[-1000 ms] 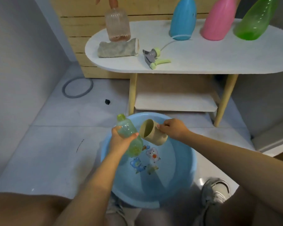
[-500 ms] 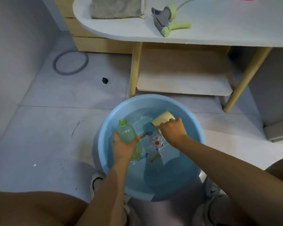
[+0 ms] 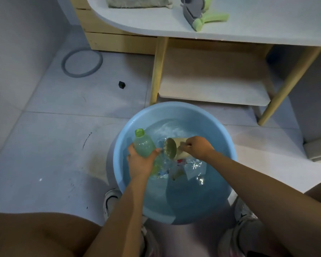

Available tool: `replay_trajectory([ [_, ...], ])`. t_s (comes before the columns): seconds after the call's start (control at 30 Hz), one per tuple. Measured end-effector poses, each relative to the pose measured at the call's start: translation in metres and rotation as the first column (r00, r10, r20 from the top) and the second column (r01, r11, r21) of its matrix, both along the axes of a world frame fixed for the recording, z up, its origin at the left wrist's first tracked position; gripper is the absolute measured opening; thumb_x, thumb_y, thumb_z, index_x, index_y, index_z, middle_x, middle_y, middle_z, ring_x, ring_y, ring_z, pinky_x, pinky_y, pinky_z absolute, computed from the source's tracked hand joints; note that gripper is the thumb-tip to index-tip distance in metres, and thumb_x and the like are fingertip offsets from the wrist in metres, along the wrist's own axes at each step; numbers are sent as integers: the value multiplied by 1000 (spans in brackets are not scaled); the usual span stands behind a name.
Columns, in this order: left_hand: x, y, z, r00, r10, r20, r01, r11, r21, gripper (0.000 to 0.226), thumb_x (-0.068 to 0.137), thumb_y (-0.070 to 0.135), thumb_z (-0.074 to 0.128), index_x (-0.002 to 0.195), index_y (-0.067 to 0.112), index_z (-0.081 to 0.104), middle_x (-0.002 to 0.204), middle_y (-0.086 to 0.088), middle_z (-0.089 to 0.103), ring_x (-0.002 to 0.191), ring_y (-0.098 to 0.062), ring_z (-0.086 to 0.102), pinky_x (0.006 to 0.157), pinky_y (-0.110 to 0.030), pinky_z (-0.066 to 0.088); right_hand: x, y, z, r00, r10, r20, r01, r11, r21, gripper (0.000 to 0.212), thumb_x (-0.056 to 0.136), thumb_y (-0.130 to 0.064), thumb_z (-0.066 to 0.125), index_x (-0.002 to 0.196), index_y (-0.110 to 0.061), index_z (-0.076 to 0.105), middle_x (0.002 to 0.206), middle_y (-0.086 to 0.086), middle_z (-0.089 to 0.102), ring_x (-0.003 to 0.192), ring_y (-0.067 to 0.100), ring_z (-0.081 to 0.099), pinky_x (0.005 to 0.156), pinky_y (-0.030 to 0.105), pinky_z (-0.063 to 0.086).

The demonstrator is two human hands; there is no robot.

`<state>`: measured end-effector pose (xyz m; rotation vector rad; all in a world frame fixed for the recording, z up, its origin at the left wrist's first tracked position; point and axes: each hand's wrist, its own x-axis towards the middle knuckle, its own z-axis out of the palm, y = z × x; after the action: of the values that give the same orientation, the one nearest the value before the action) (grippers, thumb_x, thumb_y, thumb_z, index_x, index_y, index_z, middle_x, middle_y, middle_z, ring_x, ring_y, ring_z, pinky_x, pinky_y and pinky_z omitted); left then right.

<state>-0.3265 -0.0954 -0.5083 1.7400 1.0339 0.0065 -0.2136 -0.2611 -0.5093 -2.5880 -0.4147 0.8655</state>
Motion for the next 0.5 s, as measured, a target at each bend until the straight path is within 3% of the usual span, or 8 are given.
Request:
replay_trajectory([
  [0.1, 0, 1, 4, 1000, 1, 6, -1, 1000, -7, 84, 74, 36, 78, 140, 22, 28, 135, -10, 43, 99, -17, 45, 84, -28, 38, 2, -13, -1, 950, -279, -138, 297, 945, 136, 45, 88, -32, 60, 54, -13, 39, 58, 4, 38, 59, 19, 39, 52, 26, 31],
  [0.2, 0, 1, 8, 1000, 11, 2, -11, 1000, -8, 84, 74, 35, 77, 140, 24, 27, 135, -9, 43, 101, -20, 48, 85, -28, 39, -3, -22, 1, 846, -442, -298, 513, 828, 226, 29, 85, -31, 63, 69, -9, 51, 67, 7, 42, 60, 18, 38, 55, 26, 37],
  [0.27, 0, 0, 12, 1000, 1, 7, -1, 1000, -5, 81, 73, 32, 78, 138, 23, 29, 131, -9, 43, 97, -20, 48, 84, -28, 39, -5, -26, 6, 817, -471, -332, 560, 786, 263, 28, 84, -33, 65, 72, -10, 53, 65, 4, 43, 59, 17, 39, 56, 26, 38],
  [0.4, 1, -3, 15, 999, -32, 18, 32, 999, 11, 77, 71, 28, 79, 132, 21, 33, 127, -9, 46, 93, -18, 47, 84, -29, 41, -3, -31, 22, 806, -501, -315, 588, 741, 326, 42, 83, -40, 67, 59, -14, 44, 55, -1, 40, 55, 16, 37, 57, 26, 37],
  [0.5, 2, -7, 18, 998, -51, 29, 51, 999, 9, 76, 70, 28, 80, 130, 21, 35, 123, -7, 48, 94, -19, 50, 82, -31, 45, -2, -38, 37, 818, -483, -312, 573, 723, 384, 42, 82, -46, 67, 65, -10, 53, 61, 1, 45, 58, 15, 40, 59, 26, 37],
])
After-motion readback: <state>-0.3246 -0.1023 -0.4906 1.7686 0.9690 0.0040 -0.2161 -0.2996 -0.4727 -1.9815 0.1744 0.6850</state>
